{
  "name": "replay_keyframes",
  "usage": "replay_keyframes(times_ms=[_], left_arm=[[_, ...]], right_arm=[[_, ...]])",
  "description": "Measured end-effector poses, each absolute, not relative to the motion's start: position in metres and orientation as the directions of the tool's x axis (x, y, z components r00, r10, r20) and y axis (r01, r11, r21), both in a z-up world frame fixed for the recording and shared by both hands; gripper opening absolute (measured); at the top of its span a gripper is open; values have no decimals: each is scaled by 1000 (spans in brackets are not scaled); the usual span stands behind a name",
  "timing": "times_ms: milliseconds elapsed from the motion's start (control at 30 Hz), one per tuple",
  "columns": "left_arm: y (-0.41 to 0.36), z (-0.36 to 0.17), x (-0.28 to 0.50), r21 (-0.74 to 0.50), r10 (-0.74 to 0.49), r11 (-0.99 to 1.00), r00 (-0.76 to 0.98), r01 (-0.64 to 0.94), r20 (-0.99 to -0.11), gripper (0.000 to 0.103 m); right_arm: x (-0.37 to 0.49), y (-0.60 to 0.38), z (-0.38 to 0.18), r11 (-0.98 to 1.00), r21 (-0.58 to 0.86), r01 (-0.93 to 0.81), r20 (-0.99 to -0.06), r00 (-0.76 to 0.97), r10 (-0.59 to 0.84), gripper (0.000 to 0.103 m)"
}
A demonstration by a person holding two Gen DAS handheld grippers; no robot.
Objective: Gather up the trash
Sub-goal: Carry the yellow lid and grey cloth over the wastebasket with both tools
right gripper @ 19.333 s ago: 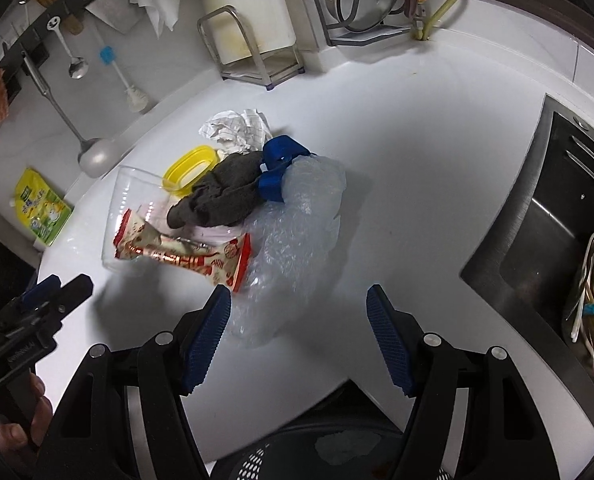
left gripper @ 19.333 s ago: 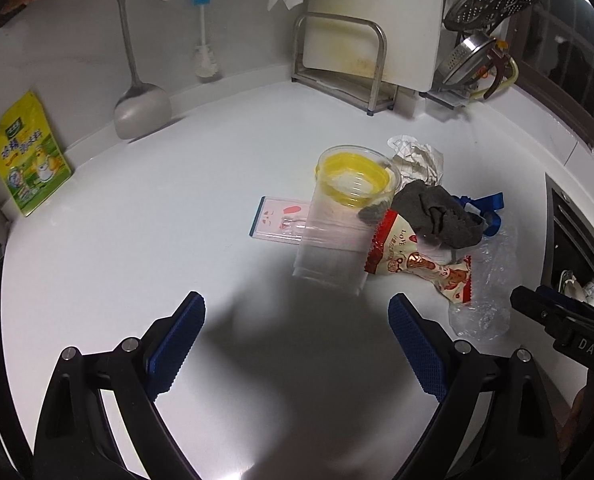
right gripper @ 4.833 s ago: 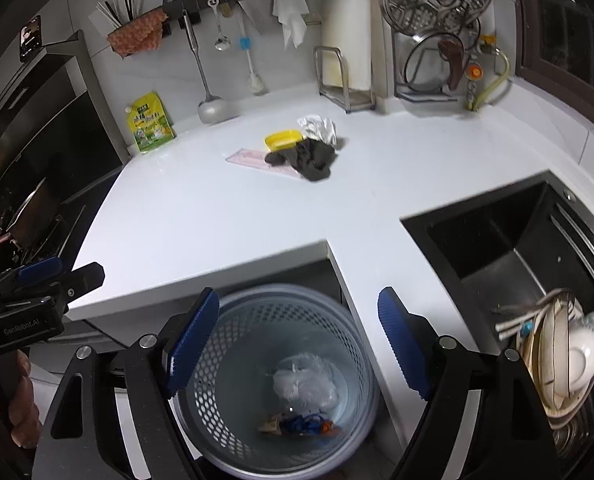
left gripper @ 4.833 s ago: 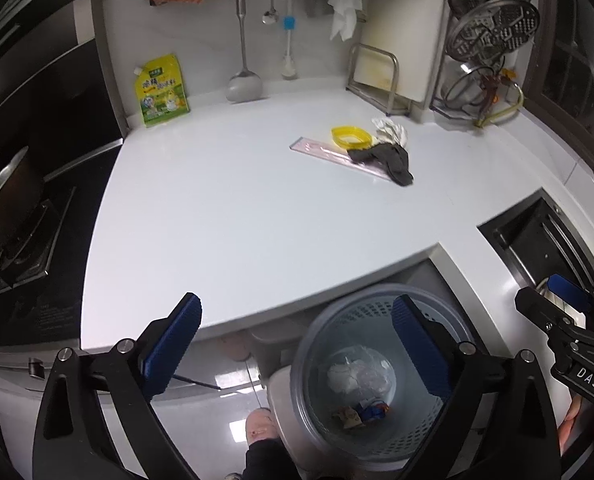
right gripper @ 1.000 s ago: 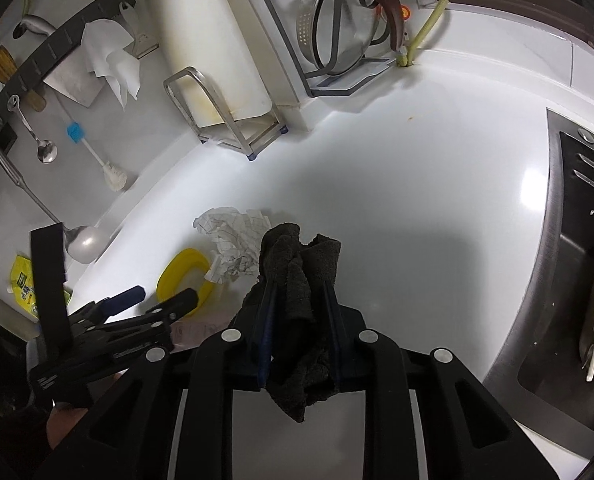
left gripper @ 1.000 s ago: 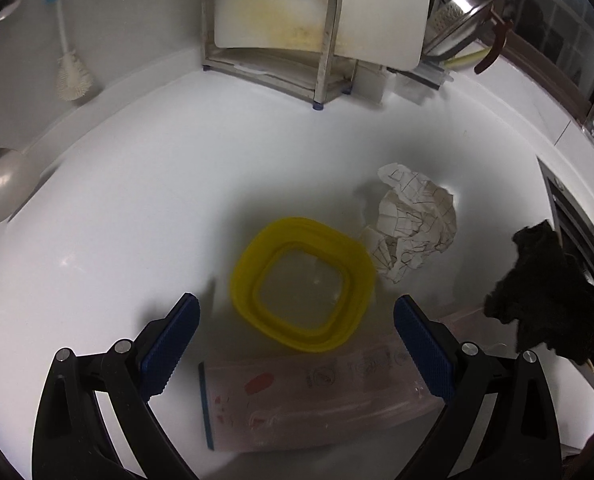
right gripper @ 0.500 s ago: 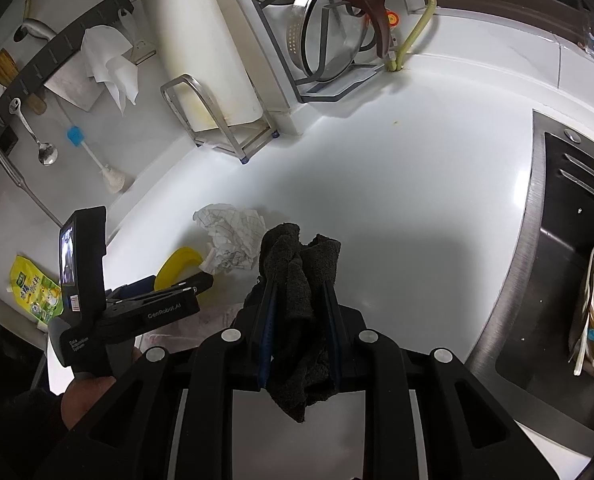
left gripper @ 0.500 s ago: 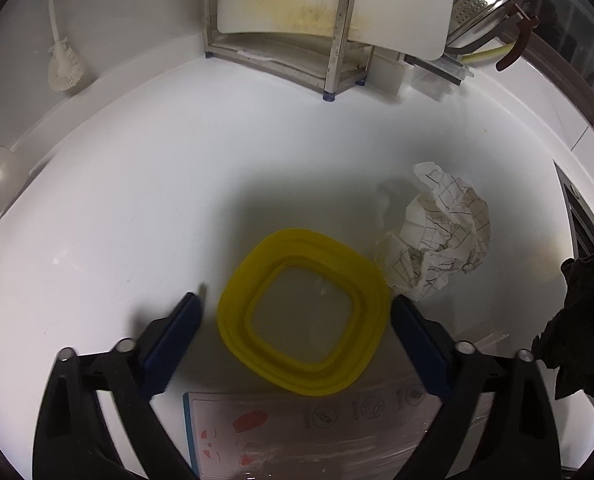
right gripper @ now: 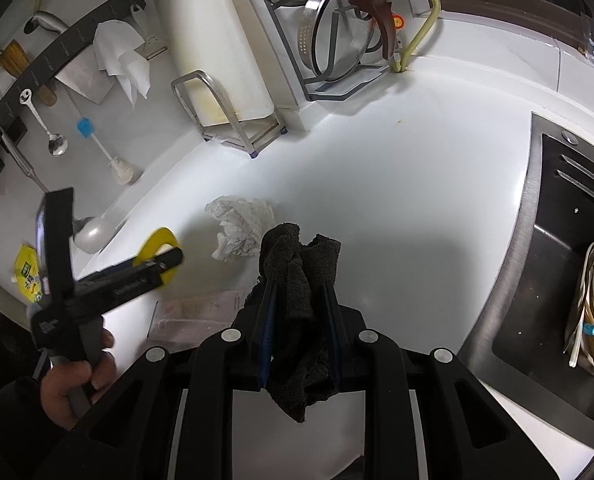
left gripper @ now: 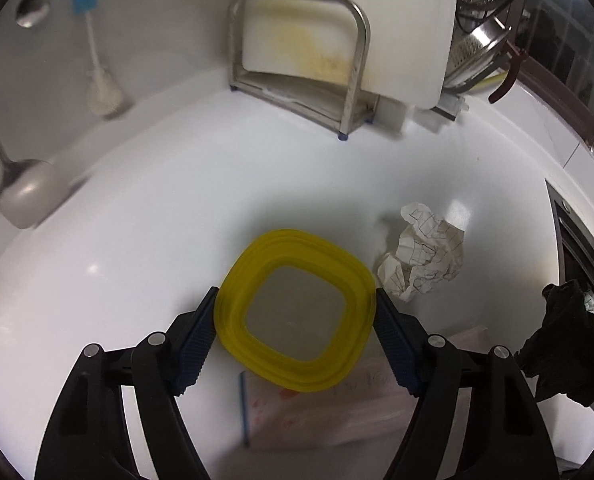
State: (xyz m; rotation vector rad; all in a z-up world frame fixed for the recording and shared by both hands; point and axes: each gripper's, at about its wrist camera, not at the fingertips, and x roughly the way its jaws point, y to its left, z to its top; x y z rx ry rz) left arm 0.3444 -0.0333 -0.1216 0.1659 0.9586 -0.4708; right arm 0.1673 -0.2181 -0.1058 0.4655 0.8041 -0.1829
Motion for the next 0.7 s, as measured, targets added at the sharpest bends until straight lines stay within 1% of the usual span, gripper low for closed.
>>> replay_keyframes(times_ms=[300, 700], left_arm=[[-8, -88, 305, -49, -311, 891, 529, 451, -789, 73], [15, -57, 239, -28, -289, 908, 575, 419, -766, 73]], right_arm=[[144, -205, -97, 901, 317, 296, -728, 685, 31, 22], [111, -194, -90, 914, 349, 208, -691, 716, 101, 22]])
